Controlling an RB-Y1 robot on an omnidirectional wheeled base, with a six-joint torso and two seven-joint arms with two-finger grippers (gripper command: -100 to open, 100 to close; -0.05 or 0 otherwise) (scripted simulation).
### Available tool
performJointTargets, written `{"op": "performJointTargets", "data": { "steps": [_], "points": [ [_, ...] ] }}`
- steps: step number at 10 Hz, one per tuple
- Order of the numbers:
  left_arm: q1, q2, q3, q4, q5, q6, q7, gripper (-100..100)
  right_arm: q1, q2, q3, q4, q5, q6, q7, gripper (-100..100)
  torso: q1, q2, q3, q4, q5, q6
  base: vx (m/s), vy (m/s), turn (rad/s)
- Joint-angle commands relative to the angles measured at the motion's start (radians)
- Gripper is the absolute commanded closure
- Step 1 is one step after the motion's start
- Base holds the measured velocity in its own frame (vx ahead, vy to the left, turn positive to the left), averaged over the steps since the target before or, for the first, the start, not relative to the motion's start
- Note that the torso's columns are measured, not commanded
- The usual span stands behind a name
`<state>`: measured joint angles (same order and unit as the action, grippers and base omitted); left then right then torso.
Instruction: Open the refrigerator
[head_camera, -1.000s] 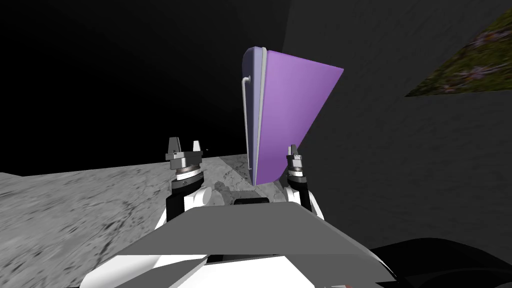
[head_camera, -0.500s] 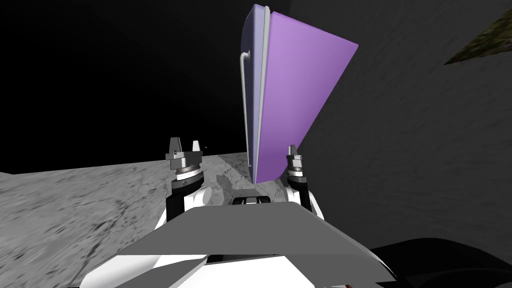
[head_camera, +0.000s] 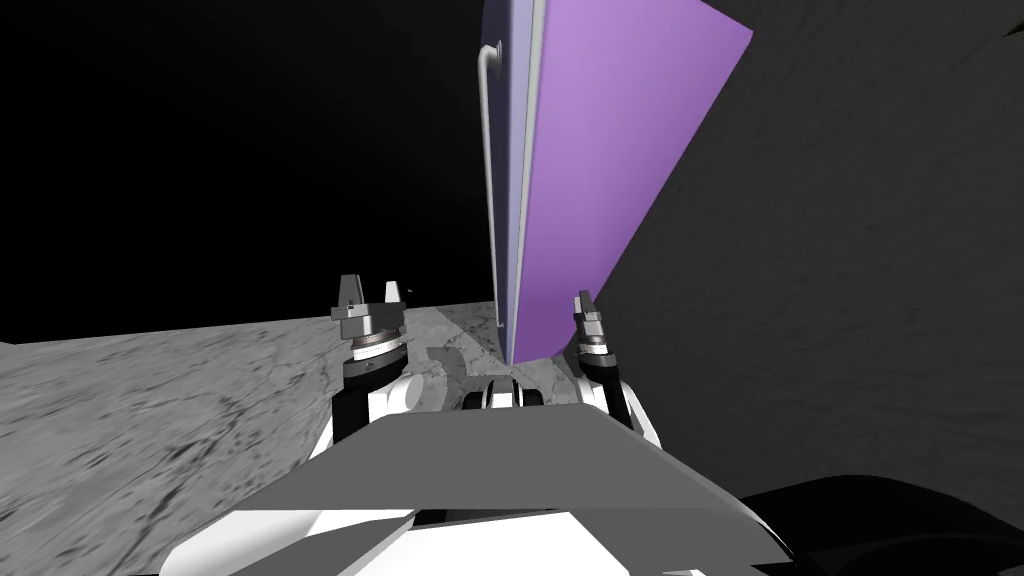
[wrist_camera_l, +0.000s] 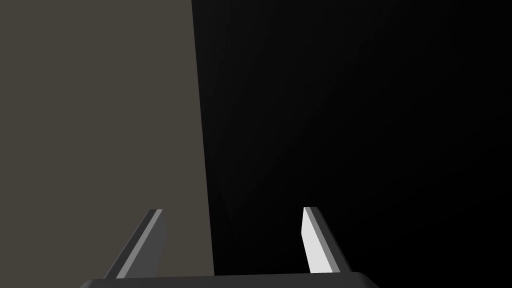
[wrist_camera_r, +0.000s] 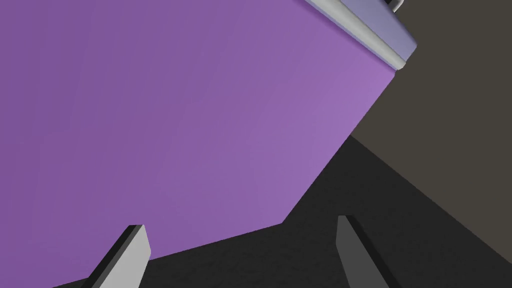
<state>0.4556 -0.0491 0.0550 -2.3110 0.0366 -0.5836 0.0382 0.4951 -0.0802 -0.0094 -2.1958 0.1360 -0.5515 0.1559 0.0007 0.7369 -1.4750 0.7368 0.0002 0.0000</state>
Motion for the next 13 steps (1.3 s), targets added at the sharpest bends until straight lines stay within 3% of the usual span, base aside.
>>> {"op": "performJointTargets", "data": {
  "steps": [1, 8, 13],
  "points": [
    [0.0, 0.0, 0.0, 0.0, 0.0, 0.0, 0.0, 0, 0.013, -0.059, -0.02, 0.005, 0.019, 0.025, 0.014, -100, 0.0, 0.0, -0.001, 0.001, 0.0, 0.0, 0.009, 0.025, 0.002],
    [0.0, 0.0, 0.0, 0.0, 0.0, 0.0, 0.0, 0, 0.079, -0.258, -0.114, 0.032, 0.112, 0.134, 0.082, -100, -0.001, 0.001, -0.001, 0.001, 0.0, 0.0, 0.011, 0.028, 0.01],
    [0.0, 0.0, 0.0, 0.0, 0.0, 0.0, 0.0, 0, 0.113, -0.367, -0.162, 0.046, 0.159, 0.188, 0.116, -100, 0.0, 0.001, -0.001, 0.001, 0.0, 0.0, 0.01, 0.025, 0.006]
  ]
}}
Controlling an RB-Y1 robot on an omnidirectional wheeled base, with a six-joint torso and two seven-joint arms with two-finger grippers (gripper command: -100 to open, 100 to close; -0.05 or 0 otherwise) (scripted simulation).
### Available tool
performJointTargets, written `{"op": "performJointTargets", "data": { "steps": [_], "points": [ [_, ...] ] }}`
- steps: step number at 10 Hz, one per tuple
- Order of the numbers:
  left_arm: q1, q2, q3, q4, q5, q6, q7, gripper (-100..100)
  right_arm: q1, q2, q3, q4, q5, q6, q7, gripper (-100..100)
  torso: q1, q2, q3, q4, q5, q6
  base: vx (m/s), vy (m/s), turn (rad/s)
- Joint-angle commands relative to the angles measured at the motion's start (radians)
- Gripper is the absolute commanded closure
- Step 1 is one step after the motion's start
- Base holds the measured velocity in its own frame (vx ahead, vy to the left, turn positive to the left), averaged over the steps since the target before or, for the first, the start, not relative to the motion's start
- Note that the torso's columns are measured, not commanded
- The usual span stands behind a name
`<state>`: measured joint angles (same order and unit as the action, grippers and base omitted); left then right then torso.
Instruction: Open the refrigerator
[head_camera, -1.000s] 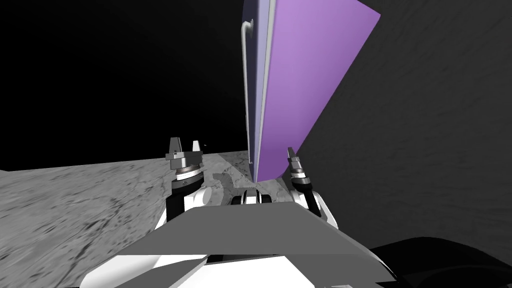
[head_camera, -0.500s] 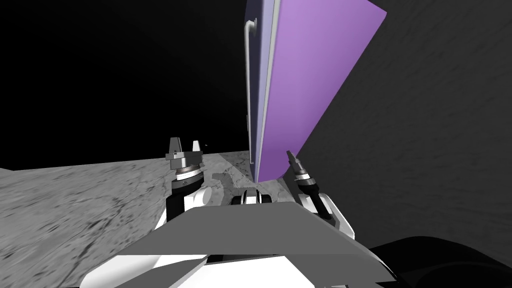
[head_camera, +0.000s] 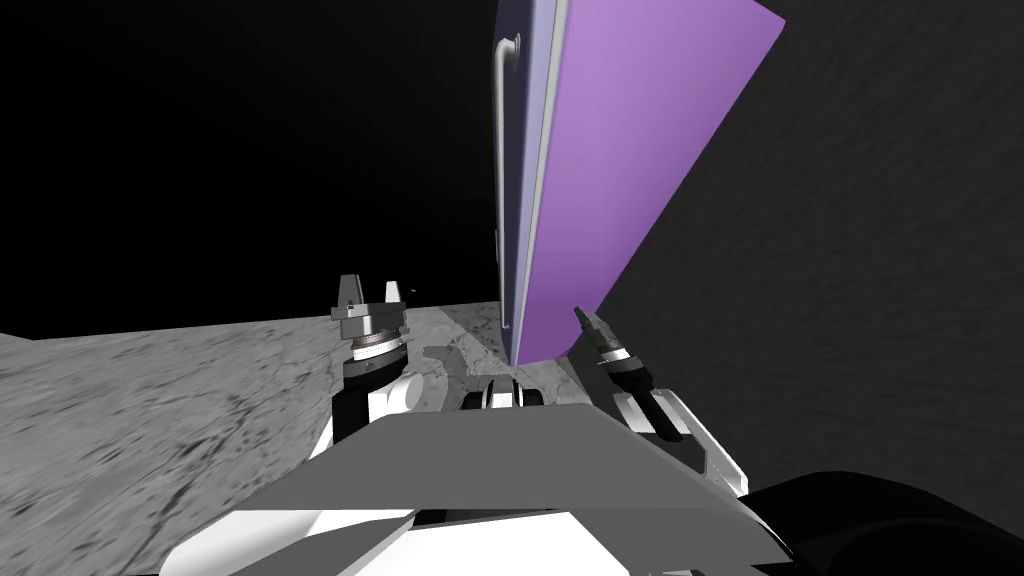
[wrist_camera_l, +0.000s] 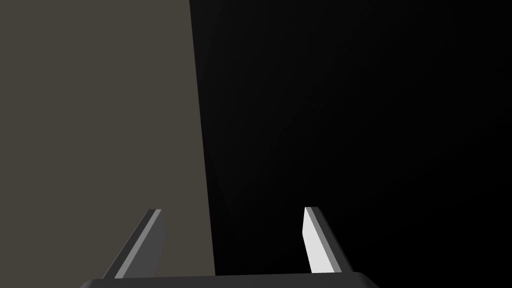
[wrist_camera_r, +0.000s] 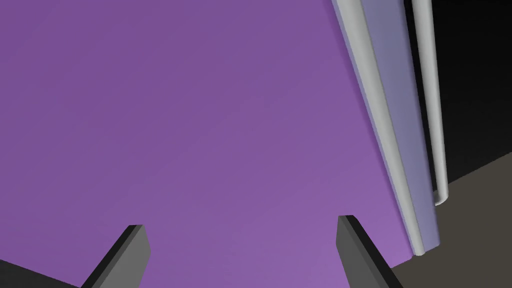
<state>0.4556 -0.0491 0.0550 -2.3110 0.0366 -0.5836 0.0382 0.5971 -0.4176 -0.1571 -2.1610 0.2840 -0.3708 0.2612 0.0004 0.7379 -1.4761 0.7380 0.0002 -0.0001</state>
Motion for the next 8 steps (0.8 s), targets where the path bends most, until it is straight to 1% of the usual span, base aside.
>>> {"op": "performJointTargets", "data": {
  "steps": [1, 2, 3, 4, 5, 6, 7, 8],
  "points": [
    [0.0, 0.0, 0.0, 0.0, 0.0, 0.0, 0.0, 0, 0.028, -0.069, -0.039, 0.018, 0.035, 0.036, 0.028, -100, 0.0, 0.0, 0.0, 0.0, 0.0, 0.0, 0.014, 0.032, 0.008],
    [0.0, 0.0, 0.0, 0.0, 0.0, 0.0, 0.0, 0, 0.028, -0.08, -0.039, 0.018, 0.035, 0.036, 0.028, -100, 0.0, 0.0, 0.0, 0.0, 0.0, 0.0, 0.01, 0.031, 0.002],
    [0.0, 0.0, 0.0, 0.0, 0.0, 0.0, 0.0, 0, 0.046, -0.118, -0.065, 0.025, 0.059, 0.065, 0.046, -100, 0.0, 0.0, 0.0, 0.0, 0.0, 0.0, 0.006, 0.038, 0.013],
    [0.0, 0.0, 0.0, 0.0, 0.0, 0.0, 0.0, 0, 0.046, -0.133, -0.065, 0.025, 0.059, 0.065, 0.046, -100, 0.0, 0.0, 0.0, 0.0, 0.0, 0.0, 0.012, 0.028, 0.005],
    [0.0, 0.0, 0.0, 0.0, 0.0, 0.0, 0.0, 0, 0.064, -0.171, -0.09, 0.033, 0.084, 0.094, 0.065, -100, -0.001, 0.0, 0.0, 0.0, 0.0, 0.0, 0.015, 0.035, 0.015],
    [0.0, 0.0, 0.0, 0.0, 0.0, 0.0, 0.0, 0, 0.064, -0.187, -0.09, 0.033, 0.084, 0.094, 0.065, -100, 0.0, 0.0, 0.0, 0.0, 0.0, 0.0, 0.014, 0.031, 0.005],
    [0.0, 0.0, 0.0, 0.0, 0.0, 0.0, 0.0, 0, 0.081, -0.223, -0.116, 0.04, 0.109, 0.124, 0.083, -100, 0.0, 0.0, 0.0, 0.0, 0.0, 0.0, 0.016, 0.041, 0.022],
    [0.0, 0.0, 0.0, 0.0, 0.0, 0.0, 0.0, 0, 0.081, -0.241, -0.116, 0.04, 0.109, 0.124, 0.083, -100, 0.0, 0.0, 0.0, 0.0, 0.0, 0.0, 0.011, 0.032, 0.005]
  ]
}}
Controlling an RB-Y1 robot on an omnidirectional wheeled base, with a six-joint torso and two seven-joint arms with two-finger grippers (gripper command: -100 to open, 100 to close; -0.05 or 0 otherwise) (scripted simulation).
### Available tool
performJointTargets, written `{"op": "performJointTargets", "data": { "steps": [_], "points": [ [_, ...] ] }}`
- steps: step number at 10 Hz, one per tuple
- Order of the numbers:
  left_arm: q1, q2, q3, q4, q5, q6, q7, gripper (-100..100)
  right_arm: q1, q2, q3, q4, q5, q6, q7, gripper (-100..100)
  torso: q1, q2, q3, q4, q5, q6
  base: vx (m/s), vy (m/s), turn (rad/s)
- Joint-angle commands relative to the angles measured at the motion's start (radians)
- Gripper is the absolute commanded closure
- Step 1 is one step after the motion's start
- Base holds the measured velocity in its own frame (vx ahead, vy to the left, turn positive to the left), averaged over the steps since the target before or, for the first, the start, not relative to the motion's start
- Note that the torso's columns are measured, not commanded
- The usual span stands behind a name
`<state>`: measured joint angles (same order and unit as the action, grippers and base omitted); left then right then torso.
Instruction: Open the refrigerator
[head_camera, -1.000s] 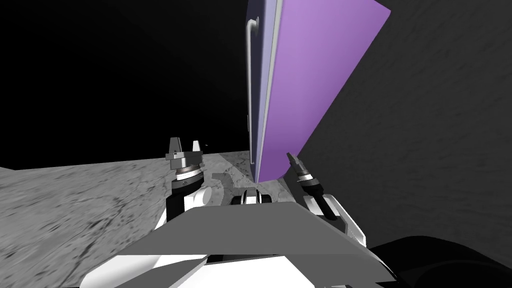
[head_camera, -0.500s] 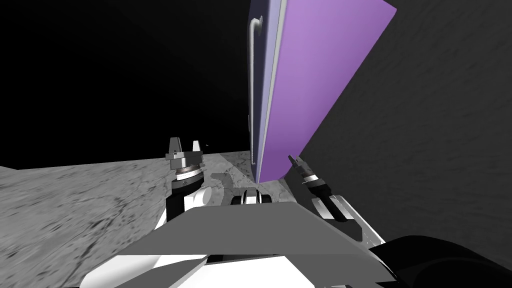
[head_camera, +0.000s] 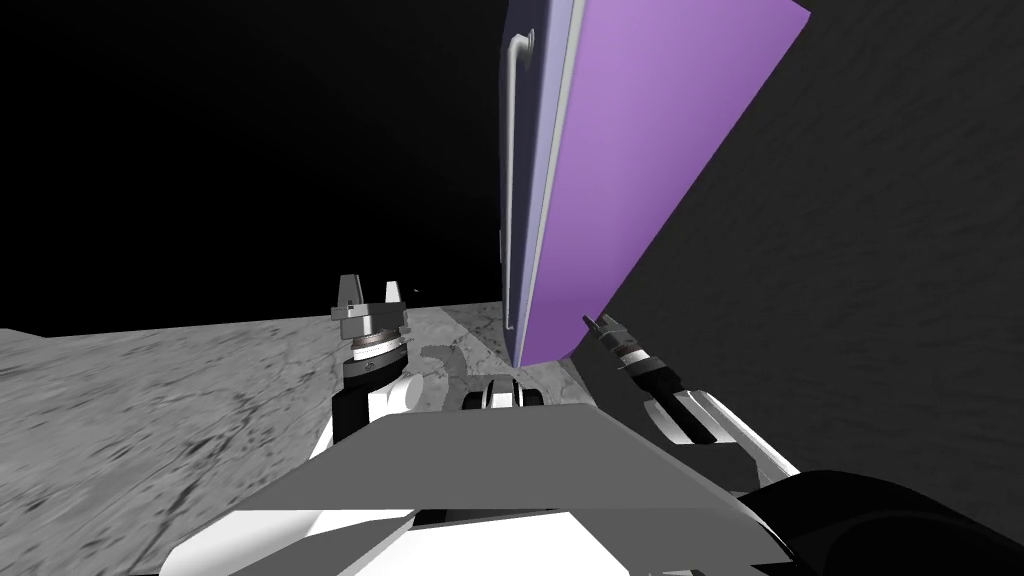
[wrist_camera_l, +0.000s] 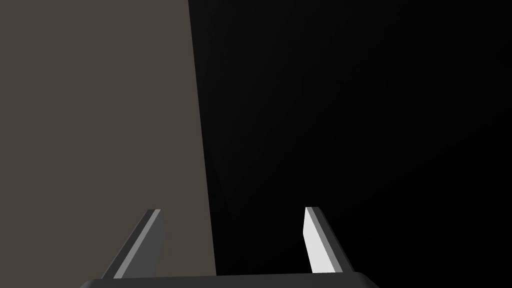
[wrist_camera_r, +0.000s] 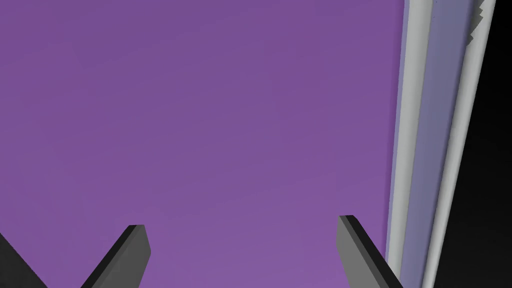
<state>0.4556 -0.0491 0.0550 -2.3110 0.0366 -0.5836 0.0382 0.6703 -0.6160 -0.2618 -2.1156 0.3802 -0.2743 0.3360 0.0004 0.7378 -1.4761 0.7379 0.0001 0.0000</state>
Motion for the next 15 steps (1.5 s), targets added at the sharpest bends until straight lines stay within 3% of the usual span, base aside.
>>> {"op": "performJointTargets", "data": {
  "steps": [1, 2, 5, 15],
  "points": [
    [0.0, 0.0, 0.0, 0.0, 0.0, 0.0, 0.0, 0, 0.024, -0.078, -0.037, 0.003, 0.037, 0.057, 0.027, -100, 0.0, 0.0, 0.0, 0.0, 0.0, 0.0, 0.009, 0.039, 0.024],
    [0.0, 0.0, 0.0, 0.0, 0.0, 0.0, 0.0, 0, 0.024, -0.098, -0.037, 0.003, 0.037, 0.057, 0.027, -100, 0.0, 0.0, 0.0, 0.0, 0.0, 0.0, 0.007, 0.036, 0.009],
    [0.0, 0.0, 0.0, 0.0, 0.0, 0.0, 0.0, 0, 0.054, -0.188, -0.086, 0.018, 0.084, 0.116, 0.065, -100, 0.0, 0.0, 0.0, 0.0, 0.0, 0.0, 0.01, 0.05, 0.025],
    [0.0, 0.0, 0.0, 0.0, 0.0, 0.0, 0.0, 0, 0.106, -0.451, -0.192, 0.064, 0.185, 0.253, 0.154, -100, -0.001, 0.0, 0.0, 0.0, 0.0, 0.0, 0.006, 0.06, 0.032]
  ]
}}
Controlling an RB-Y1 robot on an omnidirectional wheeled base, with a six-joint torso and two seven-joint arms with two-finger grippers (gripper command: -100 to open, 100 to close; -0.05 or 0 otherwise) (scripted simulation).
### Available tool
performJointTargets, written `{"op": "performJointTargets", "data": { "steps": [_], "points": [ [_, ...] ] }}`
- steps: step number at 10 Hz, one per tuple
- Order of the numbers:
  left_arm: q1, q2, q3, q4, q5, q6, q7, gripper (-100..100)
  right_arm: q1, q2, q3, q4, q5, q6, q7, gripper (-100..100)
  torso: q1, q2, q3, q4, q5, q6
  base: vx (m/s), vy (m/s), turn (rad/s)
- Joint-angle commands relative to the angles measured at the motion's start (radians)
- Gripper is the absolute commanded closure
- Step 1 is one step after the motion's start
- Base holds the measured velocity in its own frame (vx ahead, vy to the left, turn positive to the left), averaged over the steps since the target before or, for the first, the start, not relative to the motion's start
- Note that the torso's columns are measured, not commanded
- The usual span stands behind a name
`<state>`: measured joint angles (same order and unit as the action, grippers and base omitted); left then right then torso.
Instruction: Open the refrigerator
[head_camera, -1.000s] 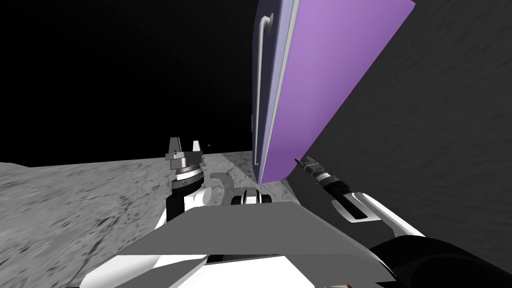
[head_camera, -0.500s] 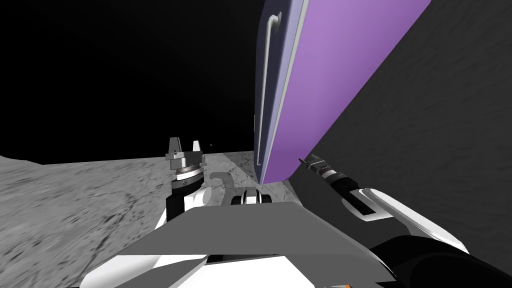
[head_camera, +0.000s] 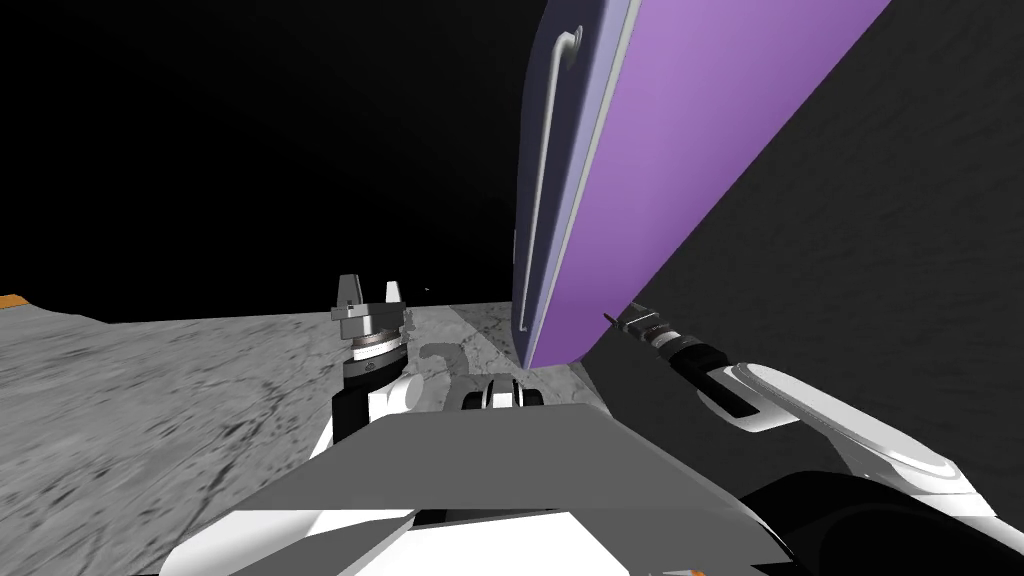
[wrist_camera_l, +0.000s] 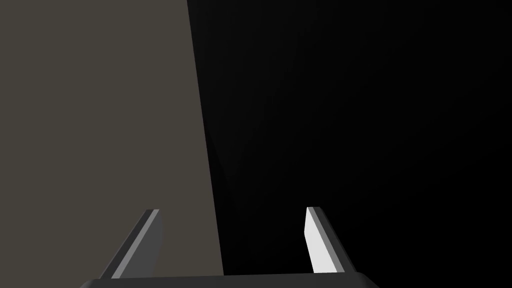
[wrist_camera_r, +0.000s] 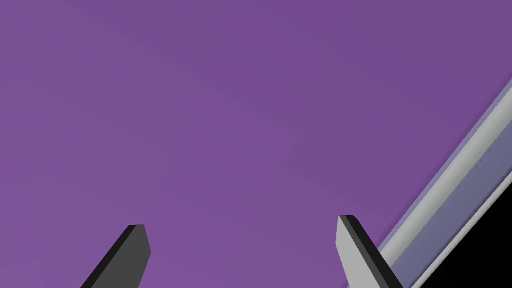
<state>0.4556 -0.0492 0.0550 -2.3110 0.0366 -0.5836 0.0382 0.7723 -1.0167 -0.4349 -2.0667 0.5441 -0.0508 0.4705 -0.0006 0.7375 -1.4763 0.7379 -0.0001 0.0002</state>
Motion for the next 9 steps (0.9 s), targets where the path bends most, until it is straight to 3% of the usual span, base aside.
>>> {"op": "performJointTargets", "data": {
  "steps": [1, 5, 9],
  "points": [
    [0.0, 0.0, 0.0, 0.0, 0.0, 0.0, 0.0, 0, 0.004, -0.063, -0.019, 0.016, 0.021, 0.029, 0.02, -100, 0.001, 0.0, 0.0, 0.0, 0.0, 0.0, 0.009, 0.069, 0.033],
    [0.0, 0.0, 0.0, 0.0, 0.0, 0.0, 0.0, 0, 0.017, -0.181, -0.067, 0.047, 0.067, 0.1, 0.067, -100, 0.001, 0.0, 0.0, 0.0, 0.0, 0.0, 0.003, 0.083, 0.064],
    [0.0, 0.0, 0.0, 0.0, 0.0, 0.0, 0.0, 0, 0.02, -0.286, -0.093, 0.067, 0.092, 0.142, 0.096, -100, -0.002, 0.001, 0.001, 0.0, -0.001, 0.0, 0.001, 0.093, 0.05]
  ]
}}
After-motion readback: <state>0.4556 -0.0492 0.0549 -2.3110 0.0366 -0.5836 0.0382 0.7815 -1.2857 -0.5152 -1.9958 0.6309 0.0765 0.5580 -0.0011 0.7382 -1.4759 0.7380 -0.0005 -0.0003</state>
